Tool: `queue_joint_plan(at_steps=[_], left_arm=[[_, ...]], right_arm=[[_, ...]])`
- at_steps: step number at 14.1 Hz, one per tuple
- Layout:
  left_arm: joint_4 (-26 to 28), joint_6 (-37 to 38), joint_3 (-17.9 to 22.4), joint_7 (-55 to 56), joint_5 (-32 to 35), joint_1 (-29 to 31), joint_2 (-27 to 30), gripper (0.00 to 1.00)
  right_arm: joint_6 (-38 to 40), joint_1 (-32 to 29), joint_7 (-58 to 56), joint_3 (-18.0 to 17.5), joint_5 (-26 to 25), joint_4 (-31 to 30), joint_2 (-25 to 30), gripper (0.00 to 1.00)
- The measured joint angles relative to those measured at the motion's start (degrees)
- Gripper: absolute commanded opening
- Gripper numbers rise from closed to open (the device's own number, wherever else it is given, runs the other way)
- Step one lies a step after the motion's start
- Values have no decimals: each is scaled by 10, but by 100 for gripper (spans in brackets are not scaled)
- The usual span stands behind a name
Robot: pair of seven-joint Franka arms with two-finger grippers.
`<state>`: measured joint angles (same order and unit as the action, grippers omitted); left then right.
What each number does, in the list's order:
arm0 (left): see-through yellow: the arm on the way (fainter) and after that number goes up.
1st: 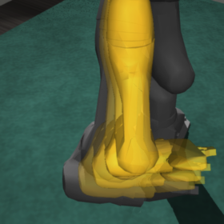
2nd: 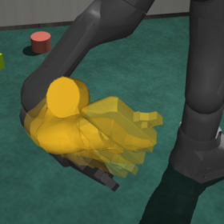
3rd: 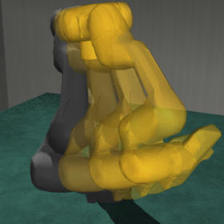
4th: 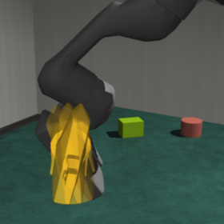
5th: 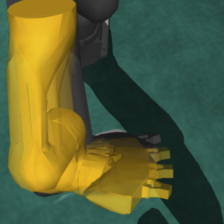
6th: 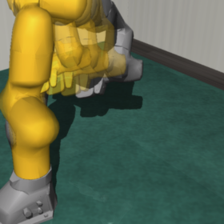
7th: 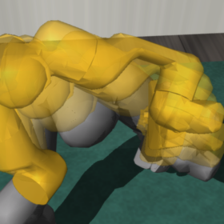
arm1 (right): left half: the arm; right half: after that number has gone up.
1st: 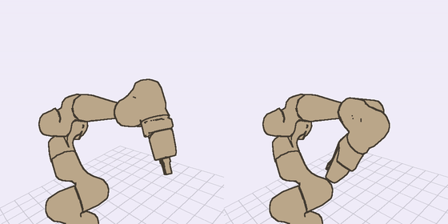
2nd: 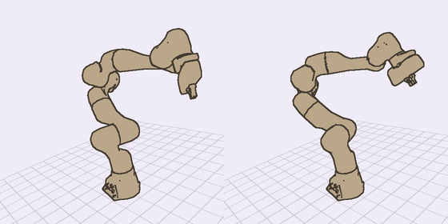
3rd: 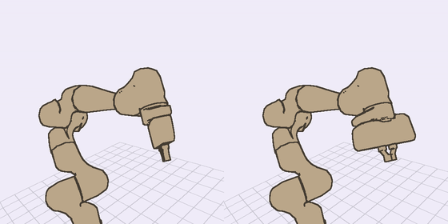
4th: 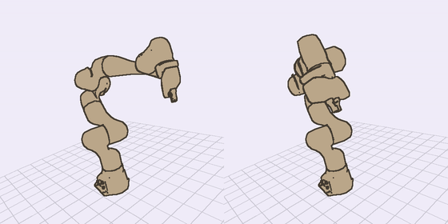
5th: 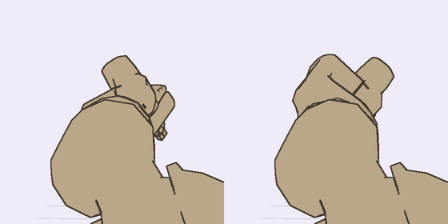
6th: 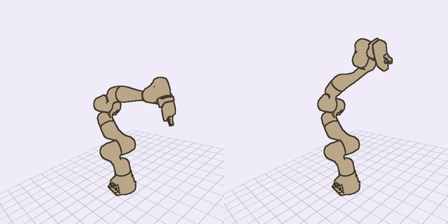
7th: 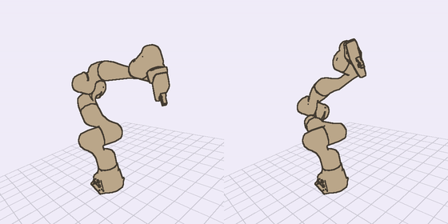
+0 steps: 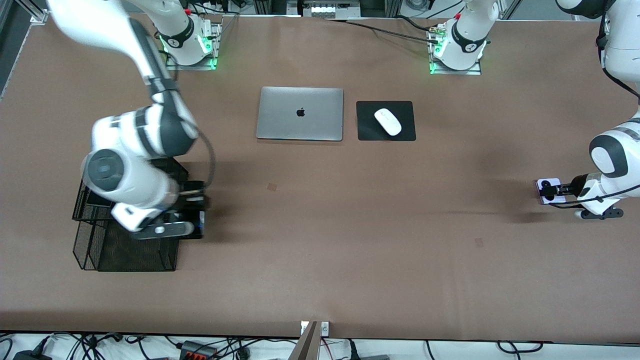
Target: Place phones with both arms
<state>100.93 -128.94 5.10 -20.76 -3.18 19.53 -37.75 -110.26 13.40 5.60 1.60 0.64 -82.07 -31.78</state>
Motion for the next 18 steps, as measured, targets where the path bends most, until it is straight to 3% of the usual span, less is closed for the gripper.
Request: queue_joint_plan(at_steps=[6, 11, 18], left_arm=[[8, -1, 0, 0, 0, 0, 0, 100], [14, -3, 0, -3, 0, 0, 0, 100], [21, -17, 0, -16, 0, 1, -2, 100]], right_arm=[[126, -61, -32, 0, -12, -31, 55, 33], [119, -86, -35, 2, -27, -103, 69, 33], [56, -105, -37, 2, -27, -124, 59, 34]])
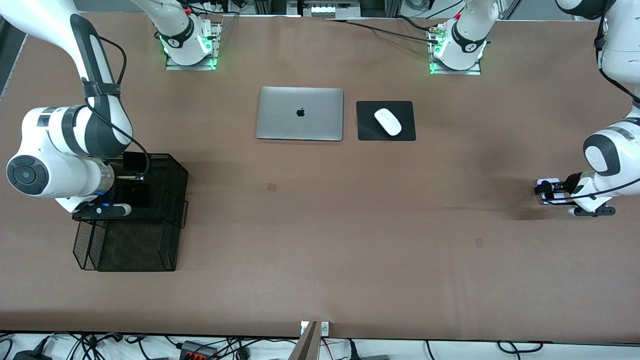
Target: Place phones with both arms
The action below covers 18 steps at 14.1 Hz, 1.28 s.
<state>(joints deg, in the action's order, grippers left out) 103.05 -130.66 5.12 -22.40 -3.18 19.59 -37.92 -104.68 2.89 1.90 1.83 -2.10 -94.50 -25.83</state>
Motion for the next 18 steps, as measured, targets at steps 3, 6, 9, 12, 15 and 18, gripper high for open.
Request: queue_joint_plan(at_steps=[3, 6, 9, 12, 15, 18], left_arm=[[1, -1, 0, -1, 0, 1, 0, 100], [1, -2, 1, -1, 0, 1, -1, 100], [2, -7, 1, -2, 0, 1, -3, 93], [2, -8, 1, -8, 0, 1, -3, 74], [2, -8, 1, -26, 0, 1, -2, 64], [2, -8, 1, -30, 0, 1, -2, 59]], right_arm=[[-59, -10, -22, 0, 0, -16, -11, 42], [-81, -15, -28, 0, 0, -30, -17, 100], [-82, -15, -28, 0, 0, -29, -13, 100], [-61, -13, -28, -5, 0, -1, 7, 100], [-5, 0, -28, -11, 1, 62, 25, 100], [5, 23, -15, -12, 2, 89, 30, 100]])
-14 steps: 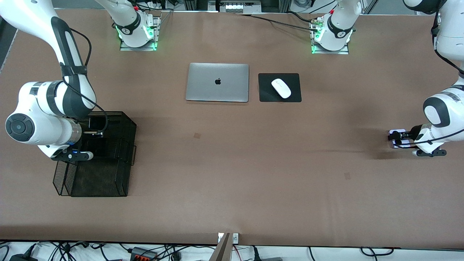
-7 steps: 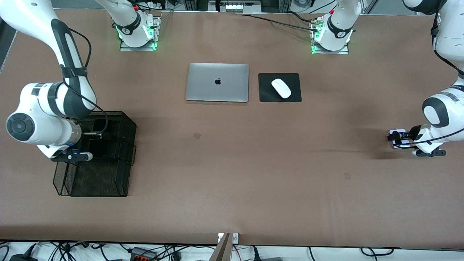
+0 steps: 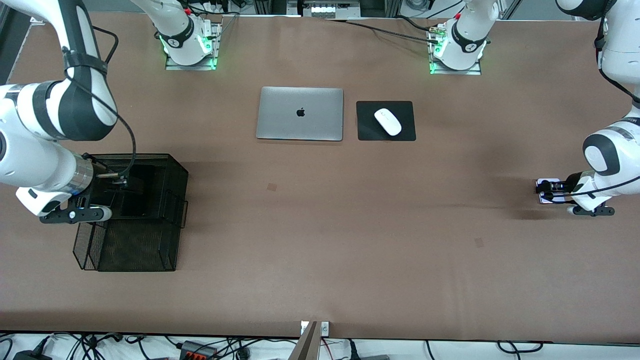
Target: Place phones with both arms
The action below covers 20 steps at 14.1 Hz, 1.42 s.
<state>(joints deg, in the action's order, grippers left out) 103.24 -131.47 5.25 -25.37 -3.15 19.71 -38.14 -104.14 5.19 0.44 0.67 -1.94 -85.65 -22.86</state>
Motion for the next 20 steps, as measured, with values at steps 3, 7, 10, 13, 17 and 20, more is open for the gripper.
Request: queue_joint_plan(at_steps=[3, 7, 10, 13, 17, 20], left_arm=[[0, 1, 0, 0, 0, 0, 0, 54], [-6, 54, -10, 9, 0, -10, 13, 46], [-16, 122, -44, 49, 0, -24, 33, 46], [-52, 202, -68, 105, -3, -53, 41, 46], [-104, 260, -88, 177, -79, -130, 43, 45], [-145, 271, -91, 290, -117, -203, 44, 46]], right_arm=[[0, 12, 18, 0, 0, 1, -1, 100], [-1, 12, 19, 0, 17, 2, -1, 100], [-7, 12, 19, 1, 17, 4, -1, 100], [-10, 12, 19, 1, 17, 13, -1, 100], [-16, 9, 19, 4, 17, 16, -1, 100], [-25, 9, 19, 4, 17, 16, -5, 100]])
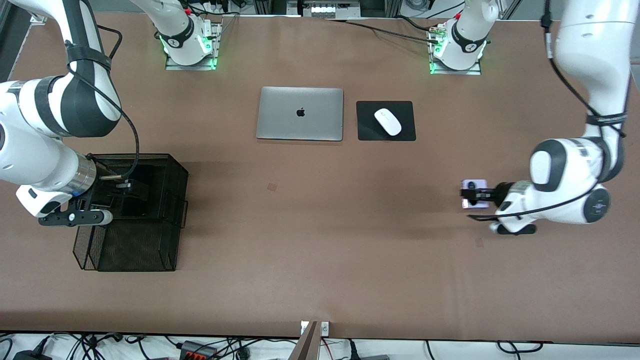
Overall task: Place phones with both arms
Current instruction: 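Carry the white flip phone toward the laptop with the left gripper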
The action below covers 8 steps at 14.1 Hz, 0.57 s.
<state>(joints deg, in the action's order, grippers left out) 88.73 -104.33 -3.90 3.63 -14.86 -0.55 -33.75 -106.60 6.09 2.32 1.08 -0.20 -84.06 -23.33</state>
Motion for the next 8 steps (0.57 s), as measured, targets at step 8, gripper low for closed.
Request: queue_joint_plan(at_steps=[8], left_arm=[[-109, -24, -2, 294, -110, -161, -52, 43]], right_arm=[[-5, 1, 0, 0, 0, 0, -26, 100]])
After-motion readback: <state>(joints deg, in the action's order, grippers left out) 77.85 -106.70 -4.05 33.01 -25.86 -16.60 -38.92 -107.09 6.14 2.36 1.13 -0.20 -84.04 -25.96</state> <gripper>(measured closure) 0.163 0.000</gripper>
